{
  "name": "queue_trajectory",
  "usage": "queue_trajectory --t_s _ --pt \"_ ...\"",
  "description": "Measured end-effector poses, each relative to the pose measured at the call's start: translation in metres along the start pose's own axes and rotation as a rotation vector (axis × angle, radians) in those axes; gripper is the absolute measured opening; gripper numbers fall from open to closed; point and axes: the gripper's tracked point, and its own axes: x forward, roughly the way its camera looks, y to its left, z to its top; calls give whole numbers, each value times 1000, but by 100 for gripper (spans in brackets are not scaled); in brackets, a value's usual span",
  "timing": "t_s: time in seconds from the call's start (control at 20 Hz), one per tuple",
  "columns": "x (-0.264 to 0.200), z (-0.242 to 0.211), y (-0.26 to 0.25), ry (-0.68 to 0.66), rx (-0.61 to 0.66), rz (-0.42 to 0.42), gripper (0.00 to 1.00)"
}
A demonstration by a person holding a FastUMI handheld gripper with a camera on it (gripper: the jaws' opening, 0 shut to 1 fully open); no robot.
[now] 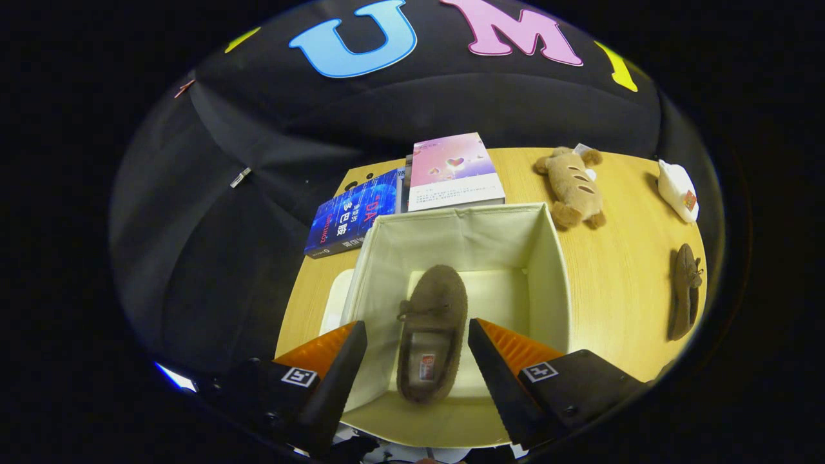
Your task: Open the storage box then place both shoes into the box .Put the left shoe in first, then the right shoe, with the right side of both shoes facing outward in a uniform manner.
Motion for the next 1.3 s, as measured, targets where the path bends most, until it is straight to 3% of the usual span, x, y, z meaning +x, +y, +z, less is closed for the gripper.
queue_trajectory --t_s 0.25,0.6,1.05,1.3 --pt "-37 26 -18 -109 -65 25 98" --pt "-107 59 -96 -252 -167 -36 98" --pt "-172 48 -291 -276 -168 -227 99" --pt "-177 28 -406 -244 -186 -348 99"
